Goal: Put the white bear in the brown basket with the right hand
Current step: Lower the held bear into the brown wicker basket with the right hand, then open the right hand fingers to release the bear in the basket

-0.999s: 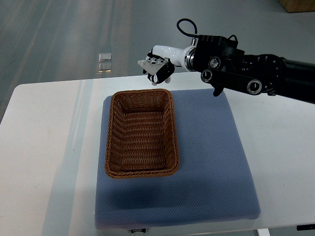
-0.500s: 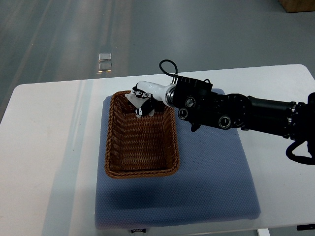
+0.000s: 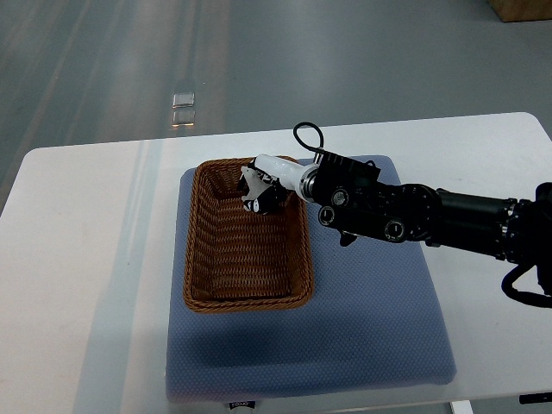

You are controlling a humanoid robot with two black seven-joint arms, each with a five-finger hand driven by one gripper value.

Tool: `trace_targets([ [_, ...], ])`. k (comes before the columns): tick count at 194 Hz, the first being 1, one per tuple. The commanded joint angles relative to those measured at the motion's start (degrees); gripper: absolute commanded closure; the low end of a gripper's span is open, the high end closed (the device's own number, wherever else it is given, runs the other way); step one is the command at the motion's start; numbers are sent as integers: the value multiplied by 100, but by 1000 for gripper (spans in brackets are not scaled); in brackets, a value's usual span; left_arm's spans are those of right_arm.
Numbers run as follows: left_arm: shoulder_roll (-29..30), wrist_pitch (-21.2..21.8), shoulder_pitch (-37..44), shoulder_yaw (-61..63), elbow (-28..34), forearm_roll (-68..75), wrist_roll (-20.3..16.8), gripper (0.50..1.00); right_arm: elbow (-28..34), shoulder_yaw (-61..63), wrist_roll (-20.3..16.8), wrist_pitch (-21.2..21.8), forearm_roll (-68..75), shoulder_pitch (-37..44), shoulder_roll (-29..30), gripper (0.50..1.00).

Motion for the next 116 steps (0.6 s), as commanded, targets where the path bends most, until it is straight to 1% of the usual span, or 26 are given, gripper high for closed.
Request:
trace_targets([
  [1,0,0,1,0,4,0,0,500,-18,7,7,-12,-1,-1,0,836],
  [5,0,0,1,0,-5,0,0,500,-18,15,7,-12,-1,-1,0,824],
  [25,0,0,1,0,4,0,0,500,-9,15,69,-109,7,-1,0,810],
  [32,0,0,1,0,4,0,0,500,-9,15,78,-153,7,-1,0,785],
  [42,0,0,1,0,4,0,0,500,-18,15,86,-170,7,8,0,771],
  [46,0,0,-8,0,4,0,0,500,-18,24,86,-179,7,8,0,752],
  [50,0,0,-8,0,4,0,0,500,-9,42,86,-179,16,8,0,746],
  [59,0,0,1,0,4,0,0,500,-9,121,86,-179,16,16,0,744],
  [79,0,0,1,0,4,0,0,500,-9,270,86,-170,42,25,0,720],
  [116,0,0,1,0,4,0,0,500,-9,314,86,-170,60,34,0,718],
])
